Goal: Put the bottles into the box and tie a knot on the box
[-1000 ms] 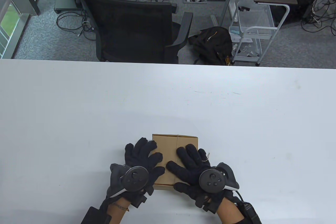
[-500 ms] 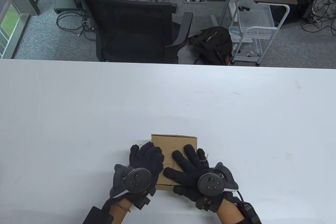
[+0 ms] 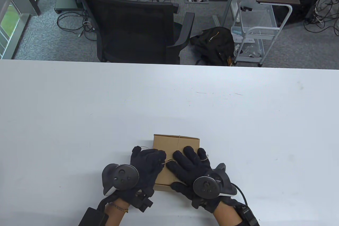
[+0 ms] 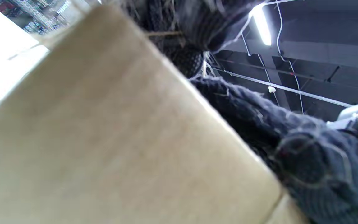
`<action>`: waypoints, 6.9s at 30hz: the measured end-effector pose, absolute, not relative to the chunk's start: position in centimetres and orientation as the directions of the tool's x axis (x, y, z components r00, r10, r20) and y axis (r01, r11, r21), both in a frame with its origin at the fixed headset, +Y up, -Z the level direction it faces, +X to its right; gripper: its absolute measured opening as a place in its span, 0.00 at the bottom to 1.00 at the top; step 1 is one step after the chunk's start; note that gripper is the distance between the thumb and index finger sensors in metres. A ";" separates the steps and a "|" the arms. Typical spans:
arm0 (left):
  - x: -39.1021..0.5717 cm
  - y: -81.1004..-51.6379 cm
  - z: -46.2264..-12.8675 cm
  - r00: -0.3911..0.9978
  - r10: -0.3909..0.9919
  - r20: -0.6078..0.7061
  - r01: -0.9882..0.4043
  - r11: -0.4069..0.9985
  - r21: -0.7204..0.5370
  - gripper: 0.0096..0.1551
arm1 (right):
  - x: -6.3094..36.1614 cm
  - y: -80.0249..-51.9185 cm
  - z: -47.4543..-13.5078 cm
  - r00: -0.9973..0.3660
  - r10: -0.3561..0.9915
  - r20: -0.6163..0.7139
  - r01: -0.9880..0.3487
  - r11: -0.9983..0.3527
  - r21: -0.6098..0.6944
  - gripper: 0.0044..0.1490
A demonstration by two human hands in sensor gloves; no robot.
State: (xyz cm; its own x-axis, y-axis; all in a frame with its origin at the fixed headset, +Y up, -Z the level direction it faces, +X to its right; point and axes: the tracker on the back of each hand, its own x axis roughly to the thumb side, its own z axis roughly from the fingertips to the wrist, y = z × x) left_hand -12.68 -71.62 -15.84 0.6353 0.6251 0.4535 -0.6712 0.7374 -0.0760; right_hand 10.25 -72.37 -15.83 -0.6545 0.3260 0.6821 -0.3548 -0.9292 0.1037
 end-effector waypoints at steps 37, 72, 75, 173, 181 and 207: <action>-14.7 -73.0 -17.5 0.740 0.634 0.227 -0.636 0.768 -0.071 0.40 | 10.4 -73.5 -15.5 -0.631 0.389 0.671 -0.347 -0.915 0.205 0.47; -29.9 -74.3 -18.0 0.052 0.992 -0.115 -0.959 0.082 0.271 0.38 | 12.9 -73.6 -16.8 -0.587 0.467 0.662 -0.459 -0.865 0.203 0.46; -30.1 -73.5 -17.8 0.376 0.913 -0.159 -0.833 0.408 0.374 0.38 | 12.9 -73.6 -16.9 -0.586 0.470 0.660 -0.461 -0.863 0.205 0.46; -18.4 -71.8 -18.1 0.702 0.612 0.365 -0.604 0.783 -0.151 0.32 | 19.6 -74.6 -18.7 -0.855 0.470 0.220 -0.509 -0.842 -0.178 0.25; -19.8 -72.0 -18.4 0.704 0.669 0.237 -0.640 0.743 -0.197 0.31 | 19.6 -74.3 -18.5 -0.859 0.462 0.220 -0.503 -0.843 -0.193 0.25; -14.7 -74.9 -18.4 0.028 0.998 -0.052 -0.554 -0.028 -0.832 0.35 | 18.5 -74.5 -18.5 -0.842 0.482 0.243 -0.523 -0.839 -0.149 0.25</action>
